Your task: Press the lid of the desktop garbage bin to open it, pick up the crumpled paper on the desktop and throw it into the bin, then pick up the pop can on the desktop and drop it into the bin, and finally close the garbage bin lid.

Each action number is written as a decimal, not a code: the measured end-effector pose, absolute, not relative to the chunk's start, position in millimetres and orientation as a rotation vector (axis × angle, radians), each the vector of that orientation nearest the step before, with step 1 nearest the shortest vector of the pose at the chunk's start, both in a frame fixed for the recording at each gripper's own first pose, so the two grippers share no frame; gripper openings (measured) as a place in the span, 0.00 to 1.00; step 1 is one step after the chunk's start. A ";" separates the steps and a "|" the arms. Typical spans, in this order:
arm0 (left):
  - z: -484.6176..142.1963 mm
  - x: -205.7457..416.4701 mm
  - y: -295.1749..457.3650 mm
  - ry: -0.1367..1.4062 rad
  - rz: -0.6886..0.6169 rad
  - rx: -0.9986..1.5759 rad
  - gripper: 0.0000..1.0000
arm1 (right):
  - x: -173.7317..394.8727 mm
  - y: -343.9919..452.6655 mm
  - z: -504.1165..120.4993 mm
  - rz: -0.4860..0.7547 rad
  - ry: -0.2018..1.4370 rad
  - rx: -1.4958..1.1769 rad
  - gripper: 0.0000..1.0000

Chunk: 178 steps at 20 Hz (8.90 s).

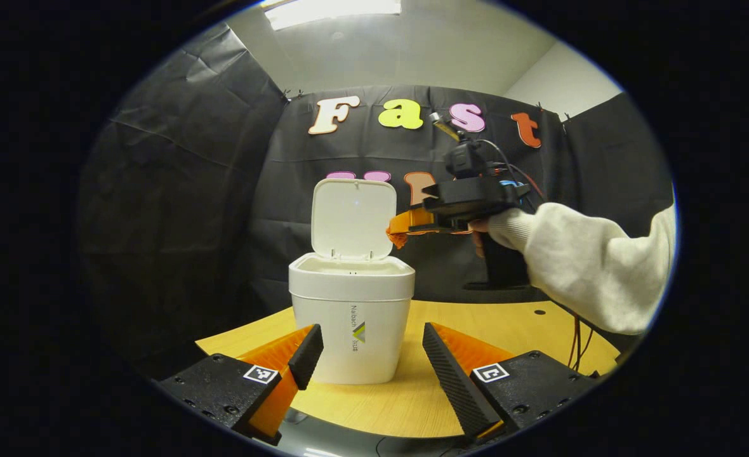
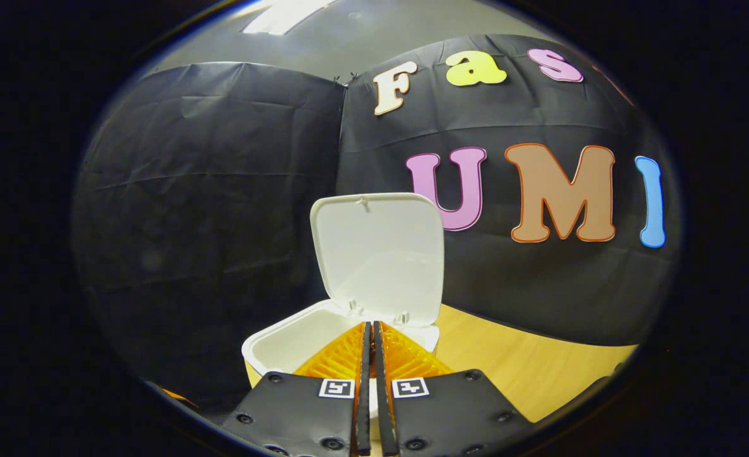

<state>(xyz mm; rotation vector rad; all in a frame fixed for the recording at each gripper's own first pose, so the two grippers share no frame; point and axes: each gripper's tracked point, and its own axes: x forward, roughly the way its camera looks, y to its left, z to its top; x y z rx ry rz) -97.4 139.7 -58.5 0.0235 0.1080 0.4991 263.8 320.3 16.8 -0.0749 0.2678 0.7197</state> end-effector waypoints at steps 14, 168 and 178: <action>-59.7 -121.3 167.8 0.122 0.587 0.032 0.96 | 279.1 362.1 -20.2 0.745 0.372 -0.064 0.33; -44.7 63.3 259.2 0.036 0.451 0.120 0.94 | 103.1 73.4 -57.5 0.313 0.307 0.168 0.95; 3.9 60.2 223.2 -0.020 0.431 0.075 0.93 | 103.8 71.1 -49.4 0.296 0.270 0.129 0.94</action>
